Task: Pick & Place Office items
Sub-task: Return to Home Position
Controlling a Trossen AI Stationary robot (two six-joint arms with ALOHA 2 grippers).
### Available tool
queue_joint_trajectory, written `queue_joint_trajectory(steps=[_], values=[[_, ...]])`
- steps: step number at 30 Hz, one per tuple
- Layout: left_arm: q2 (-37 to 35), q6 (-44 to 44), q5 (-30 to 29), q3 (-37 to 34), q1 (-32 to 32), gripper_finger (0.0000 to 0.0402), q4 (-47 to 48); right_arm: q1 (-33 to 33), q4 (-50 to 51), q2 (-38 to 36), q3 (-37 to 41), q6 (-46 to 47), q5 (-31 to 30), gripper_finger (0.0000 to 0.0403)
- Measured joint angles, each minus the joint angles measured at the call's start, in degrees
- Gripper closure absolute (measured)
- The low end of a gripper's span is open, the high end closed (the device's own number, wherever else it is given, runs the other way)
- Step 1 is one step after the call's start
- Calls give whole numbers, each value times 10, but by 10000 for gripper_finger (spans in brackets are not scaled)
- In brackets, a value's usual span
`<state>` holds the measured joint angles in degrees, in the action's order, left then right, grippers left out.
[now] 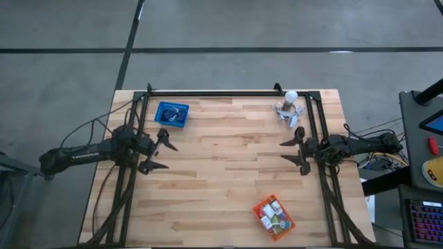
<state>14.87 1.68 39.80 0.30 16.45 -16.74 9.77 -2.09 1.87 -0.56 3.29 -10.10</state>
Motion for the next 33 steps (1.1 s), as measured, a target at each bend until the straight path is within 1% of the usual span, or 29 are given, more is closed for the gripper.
queue_joint_trajectory(steps=[2,6,8,9,13,17,20,24,27,29,33], values=[[2,3,6,0,0,35,7,1,0,0,0,7,23,184],[8,3,34,0,0,35,13,1,2,0,0,22,109,184],[10,-3,65,0,0,35,9,1,3,0,0,29,130,184],[11,-4,71,0,0,35,9,1,5,0,0,31,132,184],[25,-6,74,0,12,35,13,1,13,0,0,32,131,184],[57,-23,72,0,35,35,11,1,13,0,0,46,130,184],[92,-32,69,0,47,35,-24,7,13,2,0,65,131,184],[141,-21,69,0,49,35,-109,39,12,2,0,67,137,184],[169,-12,69,0,49,35,-126,70,12,2,0,66,135,184],[175,-23,73,0,49,35,-120,87,14,2,0,56,117,184],[165,-26,96,0,56,35,-118,98,6,2,0,24,37,184]])
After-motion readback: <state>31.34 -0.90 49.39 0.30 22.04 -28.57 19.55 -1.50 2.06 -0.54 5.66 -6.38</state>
